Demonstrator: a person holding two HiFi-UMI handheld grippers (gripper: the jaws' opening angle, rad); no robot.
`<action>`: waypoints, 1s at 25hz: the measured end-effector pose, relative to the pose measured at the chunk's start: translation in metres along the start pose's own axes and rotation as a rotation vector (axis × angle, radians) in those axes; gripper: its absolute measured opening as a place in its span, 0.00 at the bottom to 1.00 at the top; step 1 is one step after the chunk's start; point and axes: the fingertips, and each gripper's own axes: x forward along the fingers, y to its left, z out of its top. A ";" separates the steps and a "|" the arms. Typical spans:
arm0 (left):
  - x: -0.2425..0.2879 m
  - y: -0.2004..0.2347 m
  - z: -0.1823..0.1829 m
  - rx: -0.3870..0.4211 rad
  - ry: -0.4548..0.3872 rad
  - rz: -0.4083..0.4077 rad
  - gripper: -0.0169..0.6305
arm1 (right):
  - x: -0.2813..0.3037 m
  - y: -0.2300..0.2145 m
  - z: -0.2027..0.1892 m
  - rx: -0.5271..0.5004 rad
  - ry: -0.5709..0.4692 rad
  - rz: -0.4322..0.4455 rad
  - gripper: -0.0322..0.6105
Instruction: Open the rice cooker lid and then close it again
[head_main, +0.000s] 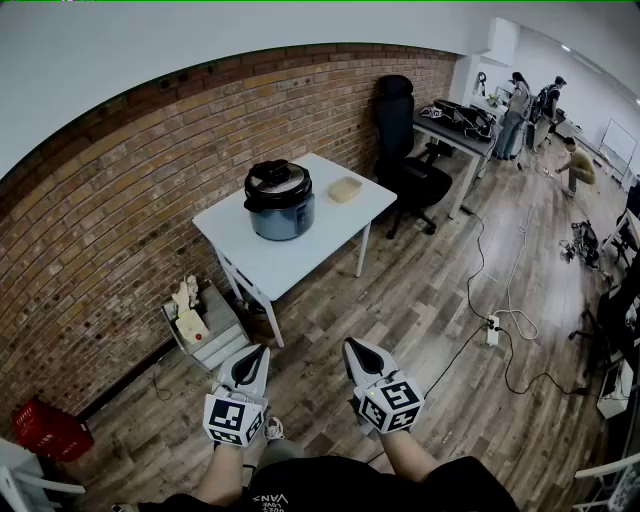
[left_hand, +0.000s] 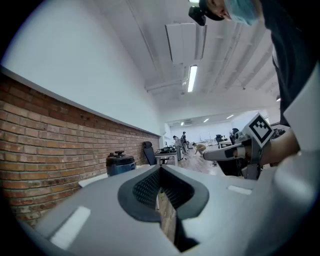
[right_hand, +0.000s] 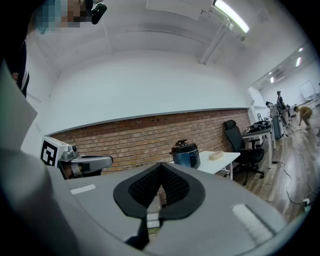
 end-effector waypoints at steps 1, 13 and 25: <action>0.000 -0.002 -0.001 -0.008 0.000 -0.006 0.03 | -0.001 0.000 -0.001 0.001 0.003 0.000 0.05; 0.023 -0.005 -0.015 -0.092 -0.007 -0.056 0.22 | 0.019 -0.011 -0.008 0.035 0.001 0.029 0.20; 0.140 0.097 -0.019 -0.084 -0.026 -0.125 0.34 | 0.135 -0.052 0.020 0.027 -0.008 0.003 0.38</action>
